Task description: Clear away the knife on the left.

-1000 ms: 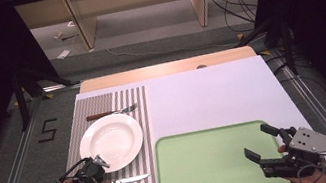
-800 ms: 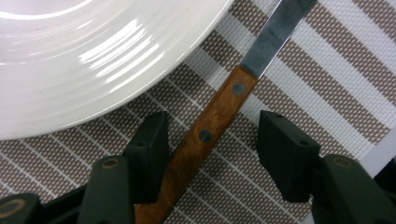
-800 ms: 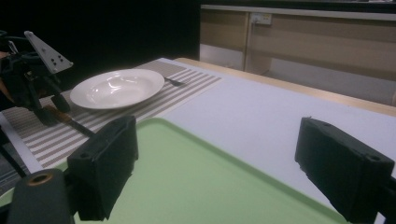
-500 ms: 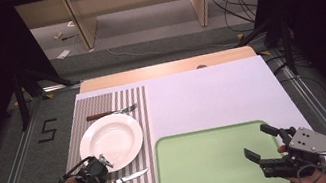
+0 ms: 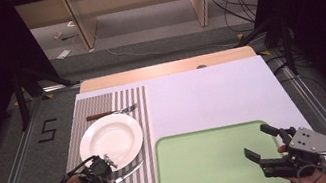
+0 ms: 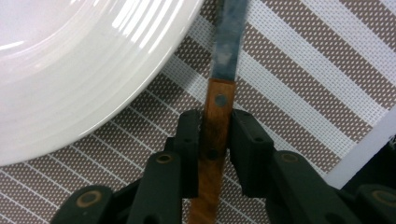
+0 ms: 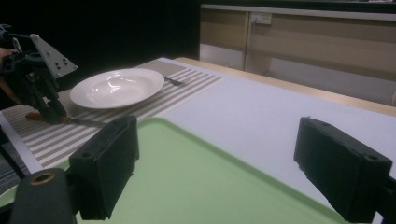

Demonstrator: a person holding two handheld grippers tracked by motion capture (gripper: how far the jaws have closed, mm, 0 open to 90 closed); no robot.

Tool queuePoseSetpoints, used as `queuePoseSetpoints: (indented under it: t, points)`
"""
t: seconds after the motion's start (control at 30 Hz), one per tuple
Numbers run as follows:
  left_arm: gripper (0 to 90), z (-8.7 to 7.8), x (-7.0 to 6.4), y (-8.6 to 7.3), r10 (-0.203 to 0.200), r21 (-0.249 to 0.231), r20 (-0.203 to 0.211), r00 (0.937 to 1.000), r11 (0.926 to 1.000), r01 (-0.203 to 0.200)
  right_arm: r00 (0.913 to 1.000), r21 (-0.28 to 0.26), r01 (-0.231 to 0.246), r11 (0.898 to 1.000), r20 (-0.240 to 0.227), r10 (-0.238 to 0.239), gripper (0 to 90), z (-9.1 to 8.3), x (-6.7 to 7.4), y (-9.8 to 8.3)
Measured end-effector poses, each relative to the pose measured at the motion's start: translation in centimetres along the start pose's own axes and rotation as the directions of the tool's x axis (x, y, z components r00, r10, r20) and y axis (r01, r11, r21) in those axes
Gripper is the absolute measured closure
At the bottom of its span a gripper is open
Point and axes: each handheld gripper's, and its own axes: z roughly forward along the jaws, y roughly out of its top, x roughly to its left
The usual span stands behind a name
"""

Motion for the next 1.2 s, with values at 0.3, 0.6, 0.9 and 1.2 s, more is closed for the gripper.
queuePoseSetpoints:
  t: [0.3, 0.6, 0.9, 1.2]
  points:
    - [76.6, -0.1, -0.2, 0.1, 0.015, 0.005, -0.010, 0.9998, 0.9999, -0.015, 1.0000, -0.001, -0.002, 1.000, 0.000, 0.002, 14.9, 0.0, 0.0, 0.0]
    - [76.9, -0.8, -0.5, 0.2, -0.020, -0.019, 0.044, 0.9988, 0.9996, 0.021, 1.0000, -0.001, -0.001, 1.000, 0.000, 0.001, 14.9, 0.0, 0.0, 0.0]
    - [76.9, -1.5, -1.2, 0.4, -0.025, -0.056, 0.114, 0.9932, 0.9979, 0.032, 1.0000, 0.002, -0.002, 1.000, 0.003, 0.002, 14.9, 0.0, 0.0, 0.0]
    - [76.9, -2.4, -1.9, 0.7, -0.010, -0.148, 0.179, 0.9838, 0.9883, 0.037, 1.0000, 0.001, 0.000, 1.000, 0.002, 0.000, 14.9, -0.1, 0.0, 0.0]
